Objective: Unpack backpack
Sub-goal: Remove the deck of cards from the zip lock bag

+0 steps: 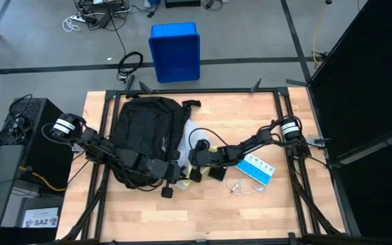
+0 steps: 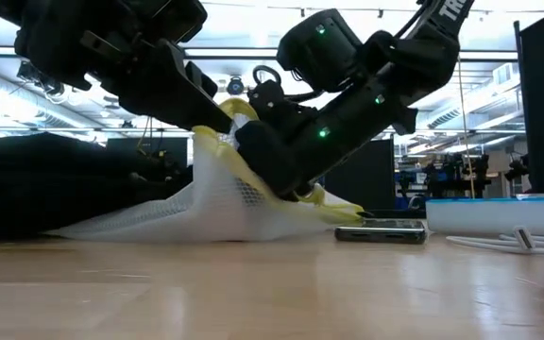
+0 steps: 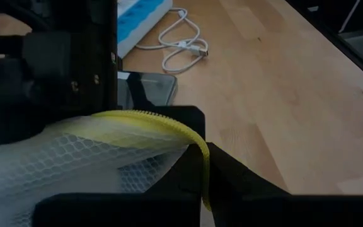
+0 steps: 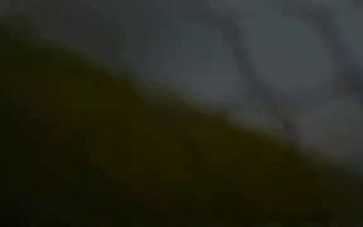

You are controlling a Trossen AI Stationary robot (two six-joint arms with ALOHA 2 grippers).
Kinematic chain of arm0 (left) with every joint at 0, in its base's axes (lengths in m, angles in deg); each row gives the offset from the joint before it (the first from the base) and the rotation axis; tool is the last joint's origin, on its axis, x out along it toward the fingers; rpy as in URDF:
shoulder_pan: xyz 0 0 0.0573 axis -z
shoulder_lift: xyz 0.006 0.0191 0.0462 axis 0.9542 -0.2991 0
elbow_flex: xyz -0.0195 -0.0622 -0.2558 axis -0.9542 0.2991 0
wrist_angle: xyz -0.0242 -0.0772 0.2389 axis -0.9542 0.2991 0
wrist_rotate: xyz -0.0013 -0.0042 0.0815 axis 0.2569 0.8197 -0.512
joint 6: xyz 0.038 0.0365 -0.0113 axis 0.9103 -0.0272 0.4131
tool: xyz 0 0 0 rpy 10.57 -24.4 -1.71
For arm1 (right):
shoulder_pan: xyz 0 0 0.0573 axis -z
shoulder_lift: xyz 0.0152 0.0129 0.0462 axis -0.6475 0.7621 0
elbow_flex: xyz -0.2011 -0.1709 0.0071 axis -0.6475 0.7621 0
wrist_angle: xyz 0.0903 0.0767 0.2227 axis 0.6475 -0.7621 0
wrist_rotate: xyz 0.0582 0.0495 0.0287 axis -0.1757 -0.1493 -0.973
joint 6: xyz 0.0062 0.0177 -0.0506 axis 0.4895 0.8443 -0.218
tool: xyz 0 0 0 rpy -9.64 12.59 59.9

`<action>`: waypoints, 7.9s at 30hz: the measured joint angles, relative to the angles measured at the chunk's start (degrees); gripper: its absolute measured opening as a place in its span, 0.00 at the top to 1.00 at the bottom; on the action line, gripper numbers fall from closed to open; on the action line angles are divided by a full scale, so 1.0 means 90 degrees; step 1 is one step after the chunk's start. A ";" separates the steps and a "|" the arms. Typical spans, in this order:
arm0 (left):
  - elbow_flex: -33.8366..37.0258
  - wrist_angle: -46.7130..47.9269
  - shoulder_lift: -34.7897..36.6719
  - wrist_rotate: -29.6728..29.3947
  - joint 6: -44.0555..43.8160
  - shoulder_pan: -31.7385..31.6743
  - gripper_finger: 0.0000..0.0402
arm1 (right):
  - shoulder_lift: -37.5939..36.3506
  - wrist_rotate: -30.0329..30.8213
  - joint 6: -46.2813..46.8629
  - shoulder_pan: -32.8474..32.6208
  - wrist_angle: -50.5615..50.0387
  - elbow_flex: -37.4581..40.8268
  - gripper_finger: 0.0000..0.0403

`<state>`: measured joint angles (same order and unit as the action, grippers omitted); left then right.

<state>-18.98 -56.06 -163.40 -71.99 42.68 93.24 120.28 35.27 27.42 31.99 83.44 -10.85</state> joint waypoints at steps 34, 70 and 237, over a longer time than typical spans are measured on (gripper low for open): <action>0.0000 0.0402 0.0000 -0.0005 -0.0104 -0.0002 1.00 | -0.2117 0.1062 0.0656 -0.1509 -0.4206 0.0106 0.61; -0.0117 0.0249 0.0002 -0.0167 -0.0570 -0.0087 1.00 | -0.2088 -0.0663 0.0792 -0.0085 -0.3988 -0.0543 0.28; -0.0117 -0.0051 0.0002 -0.0401 -0.1107 -0.0121 1.00 | 0.0239 -0.0177 0.2767 0.0495 -0.8674 -0.3821 0.01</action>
<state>-20.03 -56.52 -163.38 -75.60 32.71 92.15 122.43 33.68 52.32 36.45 5.38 -45.23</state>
